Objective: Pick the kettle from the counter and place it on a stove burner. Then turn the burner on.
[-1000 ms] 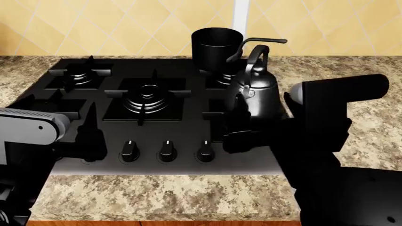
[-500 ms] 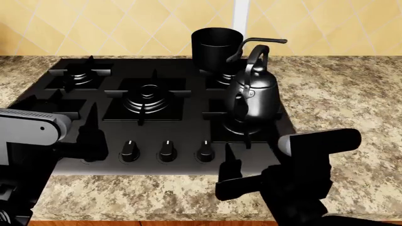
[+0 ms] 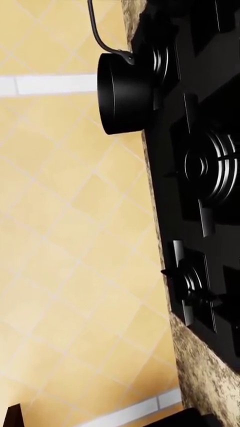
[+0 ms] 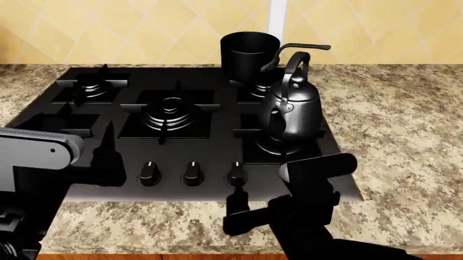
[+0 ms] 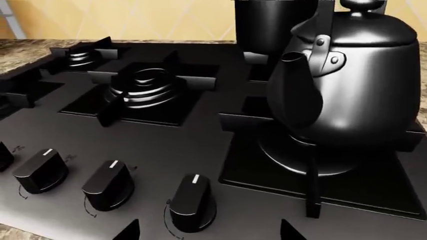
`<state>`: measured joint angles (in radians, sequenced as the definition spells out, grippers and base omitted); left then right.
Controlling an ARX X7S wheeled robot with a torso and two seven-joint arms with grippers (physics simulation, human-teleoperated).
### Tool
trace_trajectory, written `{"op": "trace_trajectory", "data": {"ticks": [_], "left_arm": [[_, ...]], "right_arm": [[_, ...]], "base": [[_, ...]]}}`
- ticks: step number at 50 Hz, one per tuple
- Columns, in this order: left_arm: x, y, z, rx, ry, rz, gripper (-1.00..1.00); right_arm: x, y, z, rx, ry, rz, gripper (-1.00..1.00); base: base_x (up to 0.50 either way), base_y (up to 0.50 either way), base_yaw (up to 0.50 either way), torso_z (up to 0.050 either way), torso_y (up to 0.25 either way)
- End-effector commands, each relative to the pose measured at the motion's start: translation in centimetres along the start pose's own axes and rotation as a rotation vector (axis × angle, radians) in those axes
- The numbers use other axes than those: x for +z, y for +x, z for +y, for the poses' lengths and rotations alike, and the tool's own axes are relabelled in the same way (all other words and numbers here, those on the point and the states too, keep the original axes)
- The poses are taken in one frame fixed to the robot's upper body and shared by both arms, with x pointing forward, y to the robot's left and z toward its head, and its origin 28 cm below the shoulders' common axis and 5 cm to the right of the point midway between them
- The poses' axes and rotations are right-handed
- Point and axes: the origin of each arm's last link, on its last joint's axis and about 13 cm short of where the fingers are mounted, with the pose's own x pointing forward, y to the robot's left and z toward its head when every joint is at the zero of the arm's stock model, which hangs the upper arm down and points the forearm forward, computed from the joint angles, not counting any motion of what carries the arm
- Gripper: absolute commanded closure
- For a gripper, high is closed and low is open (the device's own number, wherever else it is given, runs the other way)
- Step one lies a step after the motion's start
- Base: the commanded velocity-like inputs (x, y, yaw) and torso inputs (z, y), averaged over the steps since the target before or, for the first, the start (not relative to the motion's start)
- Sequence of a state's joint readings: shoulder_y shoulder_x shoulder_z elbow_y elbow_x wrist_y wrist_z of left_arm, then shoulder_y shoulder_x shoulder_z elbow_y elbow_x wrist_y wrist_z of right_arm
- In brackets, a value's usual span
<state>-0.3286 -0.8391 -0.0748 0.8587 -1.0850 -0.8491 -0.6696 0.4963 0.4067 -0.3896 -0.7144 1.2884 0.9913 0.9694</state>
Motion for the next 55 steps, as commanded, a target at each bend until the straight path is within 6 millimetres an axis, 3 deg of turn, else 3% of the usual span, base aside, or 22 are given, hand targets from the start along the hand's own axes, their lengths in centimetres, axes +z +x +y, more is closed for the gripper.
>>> {"op": "trace_trajectory", "data": {"ticks": [1, 21, 55], "left_arm": [[-0.3, 0.0, 0.1, 0.003, -0.001, 0.008, -1.00], [-0.9, 0.1, 0.2, 0.007, -0.010, 0.015, -1.00], [-1.2, 0.4, 0.0, 0.003, -0.013, 0.023, -1.00]], "right_arm": [[-0.8, 2.0, 0.8, 0.007, -0.003, 0.028, -1.00], [-0.9, 5.4, 2.3, -0.016, 0.080, 0.019, -1.00], [-3.1, 6.6, 2.5, -0.043, 0.077, 0.090, -1.00]], "base": [[0.00, 0.00, 0.00, 0.000, 0.000], [0.00, 0.00, 0.00, 0.000, 0.000], [0.00, 0.00, 0.00, 0.000, 0.000]]}}
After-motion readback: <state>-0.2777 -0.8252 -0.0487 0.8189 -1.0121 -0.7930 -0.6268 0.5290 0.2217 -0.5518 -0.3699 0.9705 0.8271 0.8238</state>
